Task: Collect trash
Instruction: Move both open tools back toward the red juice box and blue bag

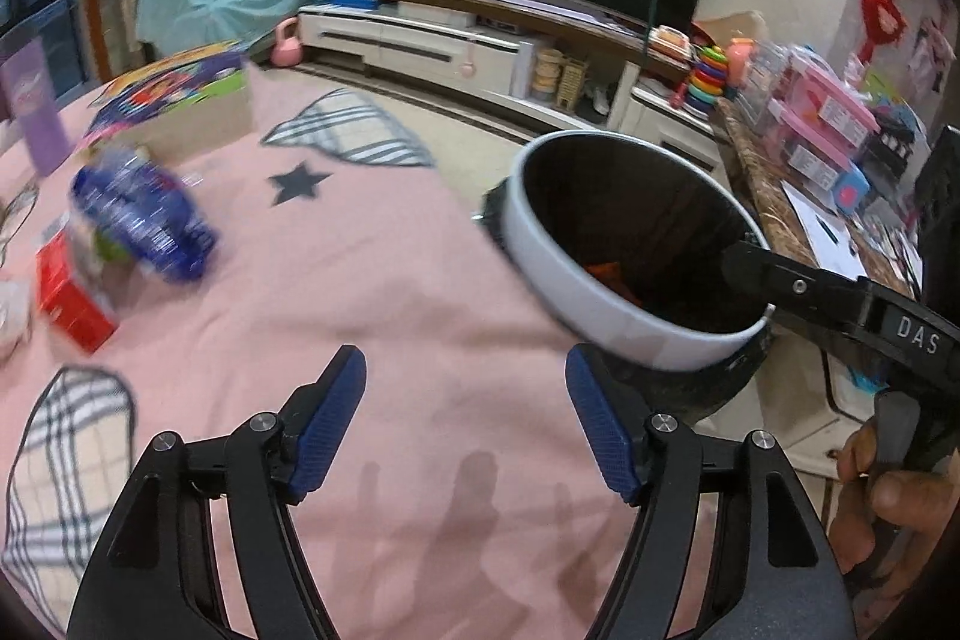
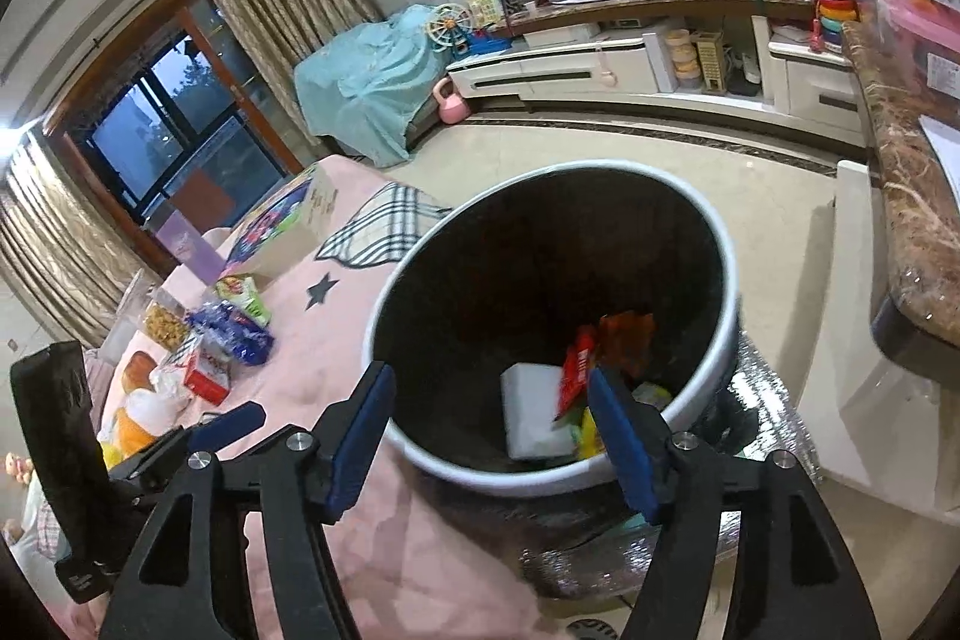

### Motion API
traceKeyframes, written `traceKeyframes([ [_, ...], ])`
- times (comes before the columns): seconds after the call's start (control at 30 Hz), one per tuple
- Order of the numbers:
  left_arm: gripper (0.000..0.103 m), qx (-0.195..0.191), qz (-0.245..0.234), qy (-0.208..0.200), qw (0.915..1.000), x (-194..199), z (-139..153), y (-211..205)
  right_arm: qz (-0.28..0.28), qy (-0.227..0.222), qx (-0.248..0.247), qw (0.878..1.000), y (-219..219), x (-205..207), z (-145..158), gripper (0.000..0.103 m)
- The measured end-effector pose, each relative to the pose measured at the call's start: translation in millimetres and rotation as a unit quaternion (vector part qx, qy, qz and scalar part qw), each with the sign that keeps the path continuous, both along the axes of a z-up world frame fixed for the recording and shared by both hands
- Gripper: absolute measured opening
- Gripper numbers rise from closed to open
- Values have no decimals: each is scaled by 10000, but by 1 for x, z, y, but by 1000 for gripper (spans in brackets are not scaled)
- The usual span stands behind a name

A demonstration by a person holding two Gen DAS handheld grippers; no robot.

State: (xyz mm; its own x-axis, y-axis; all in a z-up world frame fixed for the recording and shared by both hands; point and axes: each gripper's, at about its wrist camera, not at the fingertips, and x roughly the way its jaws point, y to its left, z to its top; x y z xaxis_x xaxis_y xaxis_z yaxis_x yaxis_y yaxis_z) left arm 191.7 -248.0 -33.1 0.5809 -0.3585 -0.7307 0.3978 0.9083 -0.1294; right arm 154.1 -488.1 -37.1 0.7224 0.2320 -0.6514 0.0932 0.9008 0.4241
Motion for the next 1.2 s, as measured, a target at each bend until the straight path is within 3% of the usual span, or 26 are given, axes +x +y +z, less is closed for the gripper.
traceKeyframes([
  [0.7,71,-234,1332,181,9907,-26,-22,136,865,-62,257,9959,101,3,-8,70],
  [1.2,71,-326,1874,242,9814,-32,-28,191,1425,11,145,9897,157,14,-15,69],
])
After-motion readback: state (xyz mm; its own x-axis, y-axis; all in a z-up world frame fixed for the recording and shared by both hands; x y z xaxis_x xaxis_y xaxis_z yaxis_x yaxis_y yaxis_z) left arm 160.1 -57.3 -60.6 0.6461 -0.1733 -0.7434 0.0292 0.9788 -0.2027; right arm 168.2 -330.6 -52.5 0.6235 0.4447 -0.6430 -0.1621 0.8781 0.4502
